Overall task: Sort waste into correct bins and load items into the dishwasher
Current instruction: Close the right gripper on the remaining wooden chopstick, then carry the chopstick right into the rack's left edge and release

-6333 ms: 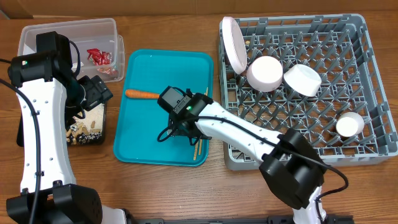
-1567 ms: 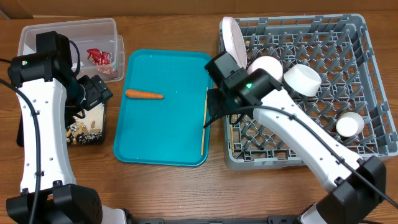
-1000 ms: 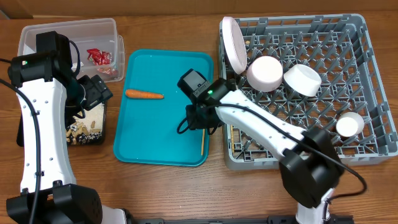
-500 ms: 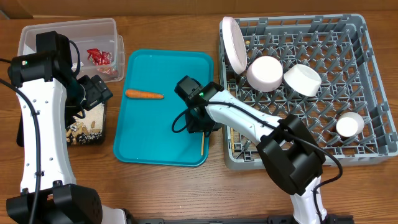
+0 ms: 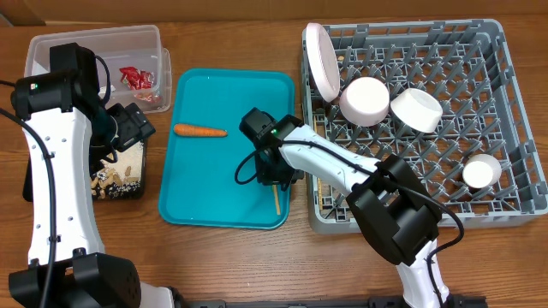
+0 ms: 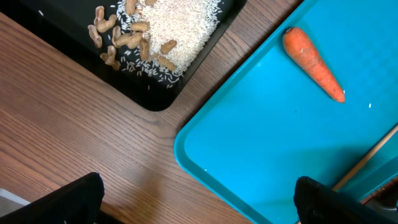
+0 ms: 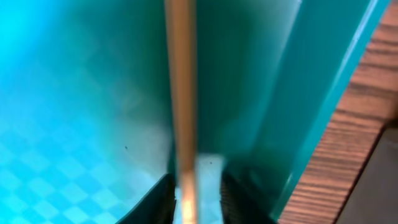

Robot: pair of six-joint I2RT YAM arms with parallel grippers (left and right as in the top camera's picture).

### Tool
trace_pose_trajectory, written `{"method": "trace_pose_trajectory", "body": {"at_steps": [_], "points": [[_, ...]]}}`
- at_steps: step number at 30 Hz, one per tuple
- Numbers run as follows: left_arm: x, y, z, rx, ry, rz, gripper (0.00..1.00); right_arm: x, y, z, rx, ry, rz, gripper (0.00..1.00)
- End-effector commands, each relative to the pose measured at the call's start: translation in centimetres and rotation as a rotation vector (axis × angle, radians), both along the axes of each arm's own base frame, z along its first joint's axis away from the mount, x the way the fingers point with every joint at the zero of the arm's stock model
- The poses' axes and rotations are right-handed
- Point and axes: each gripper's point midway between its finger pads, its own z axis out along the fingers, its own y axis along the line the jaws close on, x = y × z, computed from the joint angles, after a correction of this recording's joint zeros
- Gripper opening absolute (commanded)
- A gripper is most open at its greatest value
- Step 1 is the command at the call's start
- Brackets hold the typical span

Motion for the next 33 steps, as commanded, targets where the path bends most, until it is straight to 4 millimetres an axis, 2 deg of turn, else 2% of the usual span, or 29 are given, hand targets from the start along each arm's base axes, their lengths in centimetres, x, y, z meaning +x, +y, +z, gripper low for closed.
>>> {"method": "trace_pose_trajectory", "body": {"at_steps": [1,5,7,11,13,17,23,25,28,30,33], "points": [[-0.2,-0.2,0.4,-0.003,-0.015,0.005,1.00,-0.5,-0.3,-1.6,-0.031,0.026,0.003,0.15],[-0.2,-0.2,0.4,-0.003,-0.015,0.005,1.00,-0.6,-0.4,-1.6,-0.033,0.030,0.003,0.09],[-0.2,-0.2,0.4,-0.003,-0.014,0.005,1.00,-0.7,-0.2,-1.6,-0.025,0.039,0.004,0.04],[-0.2,-0.2,0.4,-0.003,-0.014,0.005,1.00,-1.0,-0.1,-1.2,-0.016,0.055,0.004,0.04],[-0.2,-0.2,0.4,-0.003,-0.015,0.005,1.00,-0.9,-0.1,-0.2,-0.014,0.049,0.005,0.04],[-0.2,-0.2,0.4,-0.003,-0.014,0.005,1.00,-0.1,0.2,3.7,0.025,0.003,0.009,0.04],[-0.2,-0.2,0.4,-0.003,-0.014,0.005,1.00,0.3,0.1,12.1,0.130,-0.147,0.095,0.04],[-0.2,-0.2,0.4,-0.003,-0.015,0.005,1.00,0.1,-0.8,14.6,0.149,-0.188,0.115,0.04],[-0.2,-0.2,0.4,-0.003,-0.015,0.006,1.00,0.1,-3.1,16.8,0.123,-0.230,0.117,0.04],[-0.2,-0.2,0.4,-0.003,-0.015,0.006,1.00,0.4,-5.5,17.3,0.054,-0.246,0.083,0.04],[-0.2,-0.2,0.4,-0.003,-0.014,0.006,1.00,0.7,-8.4,16.9,-0.025,-0.223,0.068,0.04]]}}
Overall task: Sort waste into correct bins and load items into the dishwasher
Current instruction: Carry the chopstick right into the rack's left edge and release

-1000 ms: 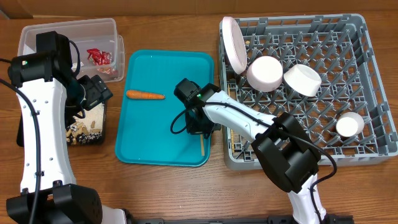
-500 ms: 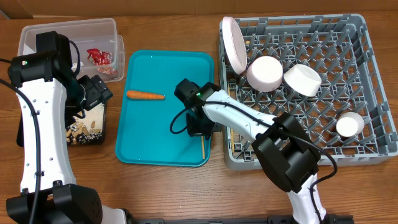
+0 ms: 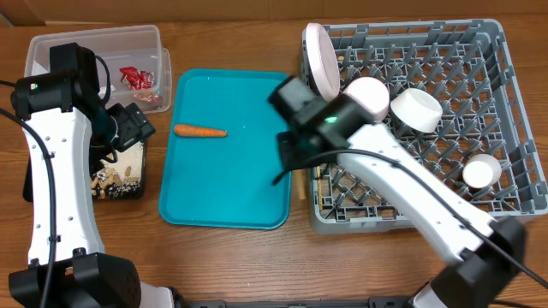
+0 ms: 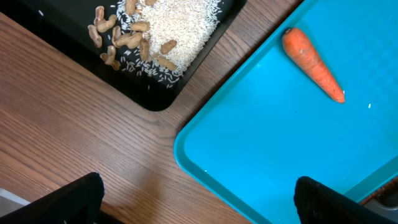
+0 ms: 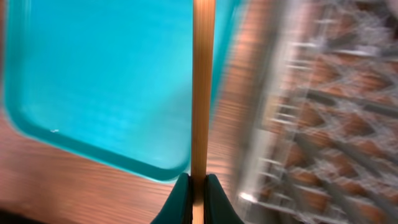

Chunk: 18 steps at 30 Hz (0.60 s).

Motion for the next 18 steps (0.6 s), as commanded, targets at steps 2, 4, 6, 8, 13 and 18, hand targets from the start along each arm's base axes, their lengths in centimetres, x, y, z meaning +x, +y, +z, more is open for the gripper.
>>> {"method": "trace_pose_trajectory", "body": {"at_steps": [2,4,6,8,13,18], "points": [[-0.2,-0.2,0.4,-0.003,-0.015,0.006,1.00,1.6,-3.7,-1.2,-0.109,-0.001,0.006,0.04],[-0.2,-0.2,0.4,-0.004,-0.015,0.005,1.00,1.8,-4.9,-2.0,-0.120,0.026,-0.006,0.04],[-0.2,-0.2,0.4,-0.004,-0.014,0.005,1.00,2.0,-6.0,-2.8,-0.134,0.049,-0.034,0.04],[-0.2,-0.2,0.4,-0.004,-0.014,0.005,1.00,2.2,-6.8,-3.6,-0.138,0.064,-0.054,0.04],[-0.2,-0.2,0.4,-0.004,-0.016,0.005,1.00,1.8,-5.9,-4.8,-0.047,0.113,-0.003,0.04],[-0.2,-0.2,0.4,-0.004,-0.015,0.005,1.00,1.3,-4.9,-5.0,-0.036,0.119,0.024,0.04]]}}
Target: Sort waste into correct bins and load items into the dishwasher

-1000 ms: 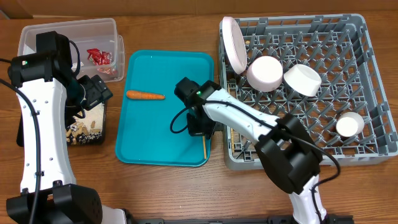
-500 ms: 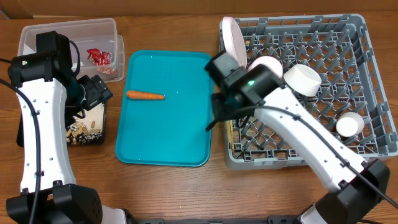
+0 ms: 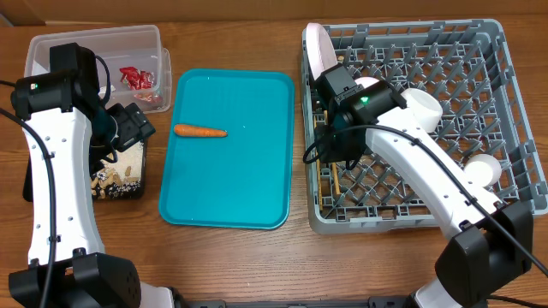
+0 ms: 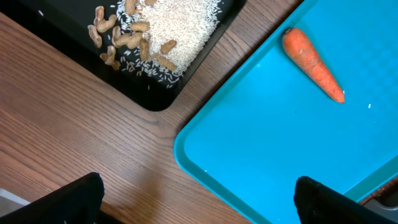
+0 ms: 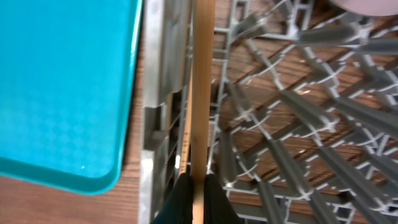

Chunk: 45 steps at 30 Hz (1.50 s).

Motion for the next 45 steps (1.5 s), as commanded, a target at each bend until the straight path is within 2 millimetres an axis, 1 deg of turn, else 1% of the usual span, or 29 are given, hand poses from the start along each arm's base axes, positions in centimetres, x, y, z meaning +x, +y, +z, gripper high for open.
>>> {"method": "trace_pose_trajectory", "body": {"at_steps": [1,5,11,20,23,25,26,27,29,32,35,37,41,43,44,45], "points": [[-0.2,-0.2,0.4,-0.004,-0.015,0.005,1.00,-0.7,1.1,-0.3,0.024,0.021,0.047,0.04],[-0.2,-0.2,0.4,-0.004,-0.015,0.005,1.00,-0.8,1.2,-0.3,0.023,0.022,0.046,0.04],[-0.2,-0.2,0.4,-0.004,-0.015,0.005,1.00,-0.2,1.5,-0.7,0.031,0.009,0.042,0.04],[-0.2,-0.2,0.4,-0.003,-0.016,0.005,1.00,-0.2,1.4,-3.4,0.028,0.012,0.023,0.04],[-0.1,-0.2,0.4,-0.003,-0.017,0.005,1.00,0.0,0.8,-3.8,0.005,0.008,-0.018,0.04],[-0.1,-0.2,0.4,-0.003,-0.017,0.005,1.00,0.1,0.7,-3.8,0.006,0.006,-0.020,0.04],[-0.1,-0.2,0.4,-0.003,-0.017,0.005,1.00,0.1,0.8,-3.8,0.007,0.005,-0.020,0.07],[-0.1,-0.2,0.4,-0.003,-0.017,0.005,1.00,0.1,0.8,-3.8,0.008,0.003,-0.020,0.16],[-0.1,-0.2,0.4,-0.003,-0.017,0.005,1.00,0.2,0.8,-3.8,0.010,0.001,-0.020,0.32],[-0.1,-0.2,0.4,-0.003,-0.017,0.005,1.00,0.2,0.8,-3.5,0.009,0.002,-0.021,0.36],[-0.1,-0.2,0.4,-0.003,-0.017,0.004,1.00,0.5,0.4,-2.0,0.008,-0.017,-0.053,0.37],[-0.1,-0.2,0.4,-0.004,-0.019,0.004,1.00,0.9,-0.1,-0.3,0.006,-0.057,-0.098,0.38],[0.3,-0.7,0.4,-0.006,-0.030,-0.022,1.00,1.6,-0.8,5.0,0.077,-0.183,-0.124,0.40],[0.7,-1.4,0.5,-0.003,-0.041,-0.056,1.00,1.7,-1.6,7.3,0.109,-0.242,-0.145,0.47],[1.0,-1.9,0.5,-0.001,-0.047,-0.074,1.00,1.6,-2.1,8.2,0.121,-0.266,-0.157,0.53],[1.2,-2.5,0.5,-0.002,-0.053,-0.093,1.00,1.4,-3.0,9.3,0.130,-0.291,-0.173,0.56]]}}
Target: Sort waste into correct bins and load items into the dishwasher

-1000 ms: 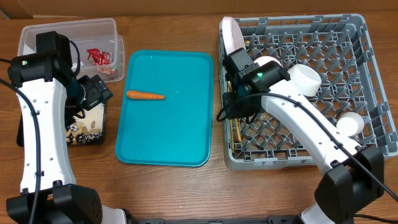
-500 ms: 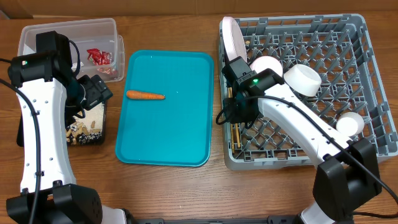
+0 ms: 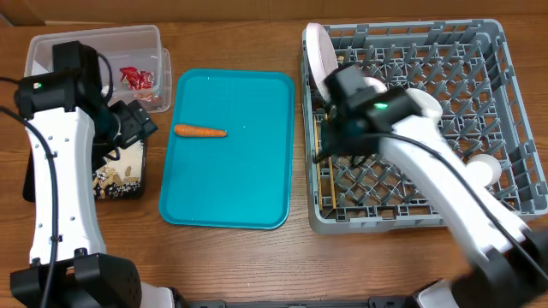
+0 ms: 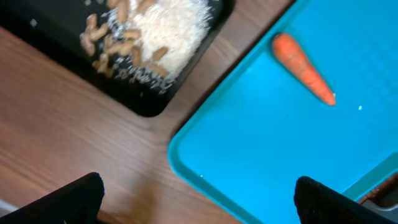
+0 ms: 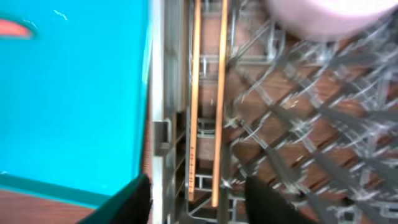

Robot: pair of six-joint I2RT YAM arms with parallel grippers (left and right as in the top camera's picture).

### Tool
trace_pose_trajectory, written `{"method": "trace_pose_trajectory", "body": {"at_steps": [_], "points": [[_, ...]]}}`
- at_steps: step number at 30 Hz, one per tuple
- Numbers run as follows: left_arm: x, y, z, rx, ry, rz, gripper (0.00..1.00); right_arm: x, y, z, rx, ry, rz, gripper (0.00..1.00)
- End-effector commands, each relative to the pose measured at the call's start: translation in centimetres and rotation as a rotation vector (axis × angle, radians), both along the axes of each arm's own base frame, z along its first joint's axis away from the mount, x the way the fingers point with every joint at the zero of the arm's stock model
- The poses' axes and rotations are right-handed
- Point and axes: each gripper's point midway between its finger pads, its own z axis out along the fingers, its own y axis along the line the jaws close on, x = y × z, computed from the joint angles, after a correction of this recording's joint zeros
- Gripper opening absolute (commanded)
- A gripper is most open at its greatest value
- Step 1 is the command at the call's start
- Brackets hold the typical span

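Two wooden chopsticks (image 5: 194, 106) lie side by side in the left channel of the grey dish rack (image 3: 505, 201). My right gripper (image 5: 199, 202) hangs open just above them with nothing between its fingers. An orange carrot (image 3: 199, 131) lies alone on the teal tray (image 3: 231, 188); the left wrist view shows the carrot (image 4: 303, 76) too. My left gripper (image 4: 196, 202) is open and empty above the tray's left edge, between the tray and the black container of rice and peanuts (image 4: 143, 37).
The rack holds a pink plate (image 3: 321, 60), two white bowls (image 3: 419, 107) and a white cup (image 3: 479, 171). A clear bin (image 3: 60, 47) with red wrappers (image 3: 137, 79) stands at the back left, behind the black container (image 3: 120, 175).
My right gripper was shut on a chopstick over the rack's left edge. It is now open, and the chopstick lies in the rack beside another one. My left arm has shifted slightly.
My right gripper was first down on a chopstick at the teal tray's front right. Then it held the chopstick raised between tray and rack, then over the rack's left side. Now the chopstick rests in the rack, and only the carrot is on the tray.
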Motion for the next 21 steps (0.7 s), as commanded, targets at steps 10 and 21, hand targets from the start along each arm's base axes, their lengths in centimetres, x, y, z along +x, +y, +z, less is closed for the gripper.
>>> {"method": "trace_pose_trajectory", "body": {"at_steps": [10,21], "points": [[4.3,-10.5,-1.0,-0.161,-0.098,-0.179,1.00,-2.0,-12.3,7.9,-0.031,-0.149,-0.188,0.77],[6.9,-11.7,-8.1,-0.189,0.044,0.301,1.00,-2.3,-17.1,7.3,0.017,-0.098,-0.340,0.82]]}}
